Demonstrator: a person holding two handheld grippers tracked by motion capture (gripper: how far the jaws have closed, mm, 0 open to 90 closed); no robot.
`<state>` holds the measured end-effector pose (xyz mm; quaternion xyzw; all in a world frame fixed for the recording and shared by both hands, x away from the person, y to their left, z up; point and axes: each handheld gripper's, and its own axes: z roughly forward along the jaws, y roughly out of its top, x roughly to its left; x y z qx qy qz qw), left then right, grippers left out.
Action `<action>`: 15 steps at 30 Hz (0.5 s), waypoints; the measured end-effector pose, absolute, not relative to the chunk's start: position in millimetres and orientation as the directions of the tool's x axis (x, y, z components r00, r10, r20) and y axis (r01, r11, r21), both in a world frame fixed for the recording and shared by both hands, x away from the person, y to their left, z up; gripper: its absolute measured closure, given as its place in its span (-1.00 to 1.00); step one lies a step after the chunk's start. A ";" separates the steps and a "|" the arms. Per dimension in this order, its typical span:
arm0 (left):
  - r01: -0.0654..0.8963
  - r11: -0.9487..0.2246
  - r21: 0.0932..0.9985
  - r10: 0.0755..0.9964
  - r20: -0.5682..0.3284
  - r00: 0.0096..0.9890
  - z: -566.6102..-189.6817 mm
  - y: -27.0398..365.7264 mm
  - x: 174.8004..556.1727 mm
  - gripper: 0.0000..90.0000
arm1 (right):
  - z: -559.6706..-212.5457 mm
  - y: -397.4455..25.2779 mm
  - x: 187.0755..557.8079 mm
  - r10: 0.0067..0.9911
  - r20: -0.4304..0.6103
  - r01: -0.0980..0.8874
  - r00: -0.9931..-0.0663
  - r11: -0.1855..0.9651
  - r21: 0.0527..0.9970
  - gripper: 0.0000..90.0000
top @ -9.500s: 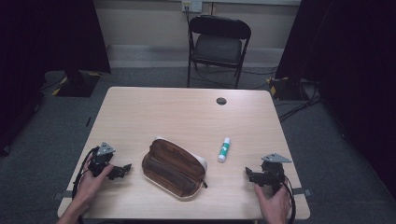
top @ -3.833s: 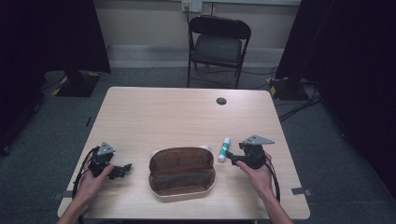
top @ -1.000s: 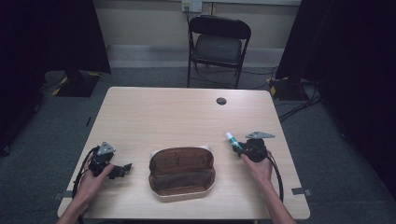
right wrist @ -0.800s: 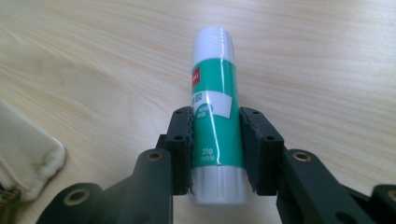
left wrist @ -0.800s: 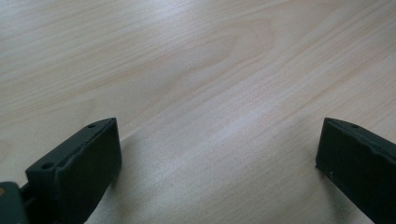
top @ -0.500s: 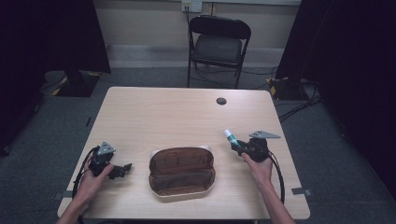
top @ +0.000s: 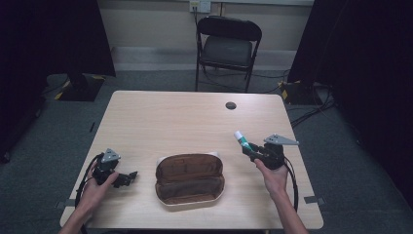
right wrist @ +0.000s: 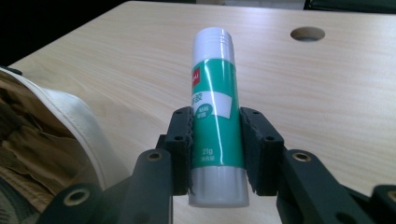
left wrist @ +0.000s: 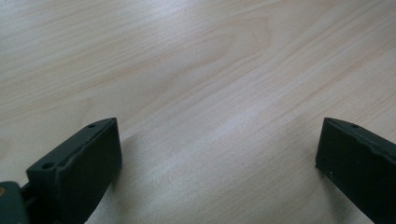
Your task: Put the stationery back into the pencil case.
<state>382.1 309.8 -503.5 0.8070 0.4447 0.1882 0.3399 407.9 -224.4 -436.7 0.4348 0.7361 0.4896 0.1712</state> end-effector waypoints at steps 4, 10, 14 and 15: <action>0.590 -0.374 0.715 0.845 0.001 0.534 -503.4 309.8 382.1 -1.00 | -424.9 -223.1 405.0 0.800 0.133 0.431 -0.585 0.167 0.887 0.46; 0.591 -0.375 0.714 0.845 0.001 0.534 -503.2 309.8 382.0 -1.00 | -409.7 -219.1 400.1 0.781 0.114 0.397 -0.614 0.181 0.900 0.46; 0.592 -0.375 0.714 0.846 0.002 0.534 -503.2 309.9 381.7 -1.00 | -401.2 -214.1 397.8 0.761 0.103 0.386 -0.641 0.204 0.900 0.46; 0.592 -0.375 0.714 0.846 0.002 0.534 -503.2 309.9 381.7 -1.00 | -401.2 -214.1 397.8 0.761 0.103 0.386 -0.641 0.204 0.900 0.46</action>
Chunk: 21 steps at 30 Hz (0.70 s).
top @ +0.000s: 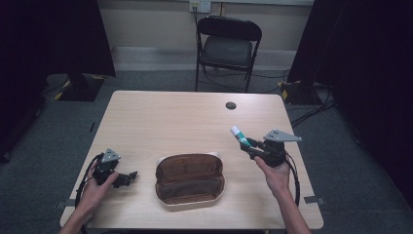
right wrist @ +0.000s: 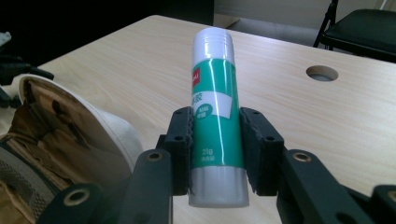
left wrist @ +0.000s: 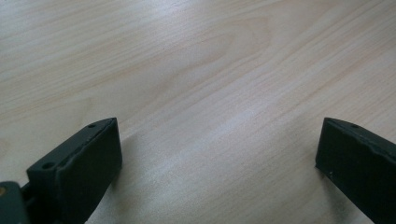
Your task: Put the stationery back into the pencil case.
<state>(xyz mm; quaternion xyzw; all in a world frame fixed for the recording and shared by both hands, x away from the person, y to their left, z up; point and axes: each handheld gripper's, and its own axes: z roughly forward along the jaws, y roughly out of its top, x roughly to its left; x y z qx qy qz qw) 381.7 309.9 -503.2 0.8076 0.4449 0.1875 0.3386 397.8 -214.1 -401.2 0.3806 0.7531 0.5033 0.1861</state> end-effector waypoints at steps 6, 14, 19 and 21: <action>0.591 -0.375 0.714 0.845 0.001 0.535 -503.2 309.9 381.7 -1.00 | -389.1 -207.6 392.9 0.735 0.091 0.364 -0.672 0.220 0.905 0.46; 0.592 -0.375 0.713 0.845 0.001 0.534 -503.1 309.9 381.6 -1.00 | -374.4 -184.4 380.8 0.677 0.051 0.301 -0.734 0.257 0.918 0.46; 0.592 -0.375 0.713 0.845 0.000 0.535 -503.2 309.8 381.6 -1.00 | -369.2 -171.0 374.3 0.647 0.034 0.276 -0.762 0.276 0.921 0.46; 0.592 -0.375 0.713 0.845 0.000 0.535 -503.2 309.8 381.6 -1.00 | -367.9 -165.8 371.7 0.634 0.026 0.264 -0.773 0.285 0.921 0.46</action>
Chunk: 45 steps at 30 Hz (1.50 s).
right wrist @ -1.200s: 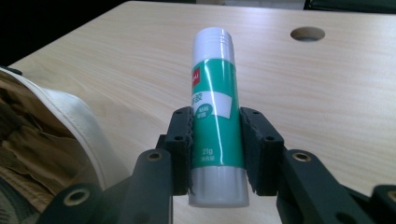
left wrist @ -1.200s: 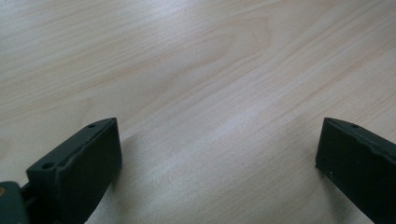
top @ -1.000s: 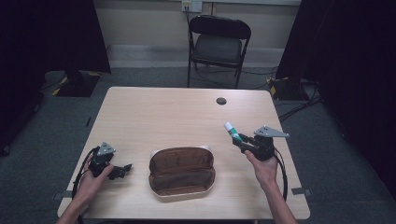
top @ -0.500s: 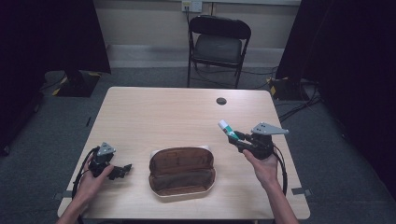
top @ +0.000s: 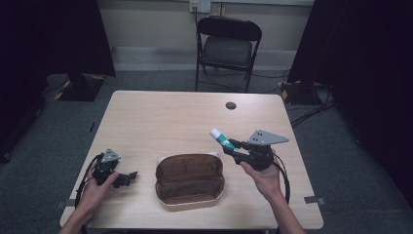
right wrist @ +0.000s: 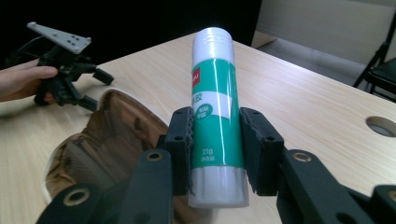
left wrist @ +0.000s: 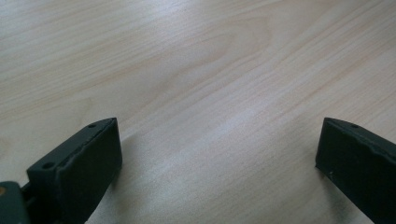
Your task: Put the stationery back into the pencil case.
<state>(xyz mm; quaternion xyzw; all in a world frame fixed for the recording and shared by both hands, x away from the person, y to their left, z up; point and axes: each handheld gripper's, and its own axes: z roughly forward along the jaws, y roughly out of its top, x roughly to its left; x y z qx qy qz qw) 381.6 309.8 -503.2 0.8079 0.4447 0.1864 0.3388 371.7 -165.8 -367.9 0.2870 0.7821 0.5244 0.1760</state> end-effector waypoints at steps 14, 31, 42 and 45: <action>0.592 -0.375 0.714 0.845 0.000 0.535 -503.2 309.8 381.6 -1.00 | -366.8 -137.0 361.1 0.561 0.021 0.240 -0.827 0.320 0.917 0.46; 0.592 -0.375 0.713 0.845 0.000 0.535 -503.2 309.8 381.6 -1.00 | -377.0 -100.9 350.6 0.477 0.011 0.222 -0.879 0.390 0.894 0.46; 0.592 -0.375 0.713 0.845 0.000 0.535 -503.2 309.8 381.6 -1.00 | -401.3 -75.2 346.4 0.421 0.021 0.235 -0.907 0.463 0.854 0.46; 0.593 -0.374 0.713 0.845 0.000 0.534 -503.2 309.8 381.5 -1.00 | -408.4 -70.5 346.7 0.418 0.022 0.243 -0.908 0.483 0.841 0.46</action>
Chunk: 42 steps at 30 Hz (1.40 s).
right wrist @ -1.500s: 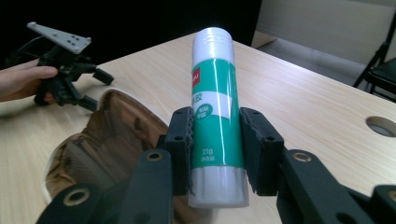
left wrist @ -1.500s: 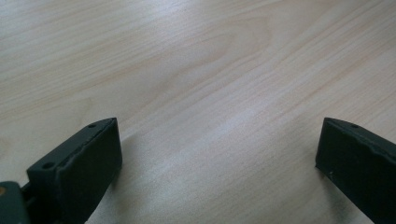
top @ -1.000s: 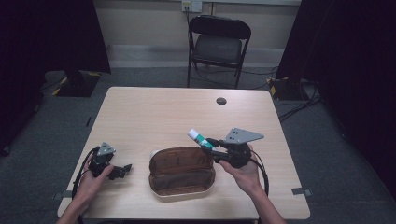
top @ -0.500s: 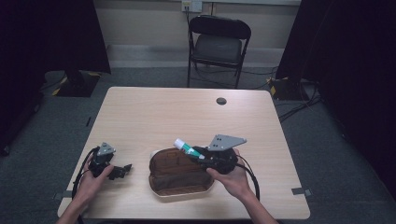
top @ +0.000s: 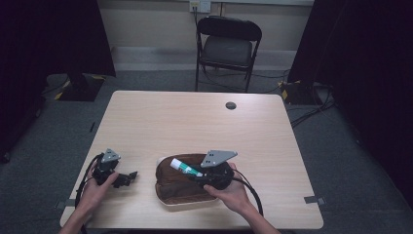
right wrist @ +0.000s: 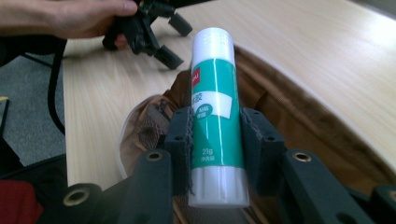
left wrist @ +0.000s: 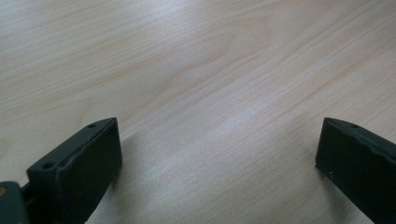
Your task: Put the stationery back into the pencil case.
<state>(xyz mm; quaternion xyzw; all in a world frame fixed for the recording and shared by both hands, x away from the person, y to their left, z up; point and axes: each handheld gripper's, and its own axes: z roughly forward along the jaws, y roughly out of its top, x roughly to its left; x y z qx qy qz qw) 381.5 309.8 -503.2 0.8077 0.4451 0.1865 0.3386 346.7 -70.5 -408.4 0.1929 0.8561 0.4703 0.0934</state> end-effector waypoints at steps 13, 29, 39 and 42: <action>0.593 -0.374 0.713 0.845 0.000 0.534 -503.2 309.8 381.5 -1.00 | -436.8 -63.7 361.6 0.428 0.058 0.307 -0.902 0.542 0.782 0.46; 0.592 -0.375 0.714 0.845 -0.001 0.535 -503.2 309.8 381.7 -1.00 | -439.0 -69.8 371.7 0.481 0.051 0.332 -0.875 0.522 0.785 0.43; 0.592 -0.375 0.714 0.845 0.000 0.535 -503.2 309.9 381.7 -1.00 | -438.8 -87.1 374.3 0.528 0.080 0.373 -0.845 0.477 0.796 0.43; 0.591 -0.375 0.714 0.845 0.000 0.535 -503.3 309.8 381.7 -1.00 | -437.2 -92.2 372.4 0.541 0.079 0.376 -0.838 0.465 0.801 0.34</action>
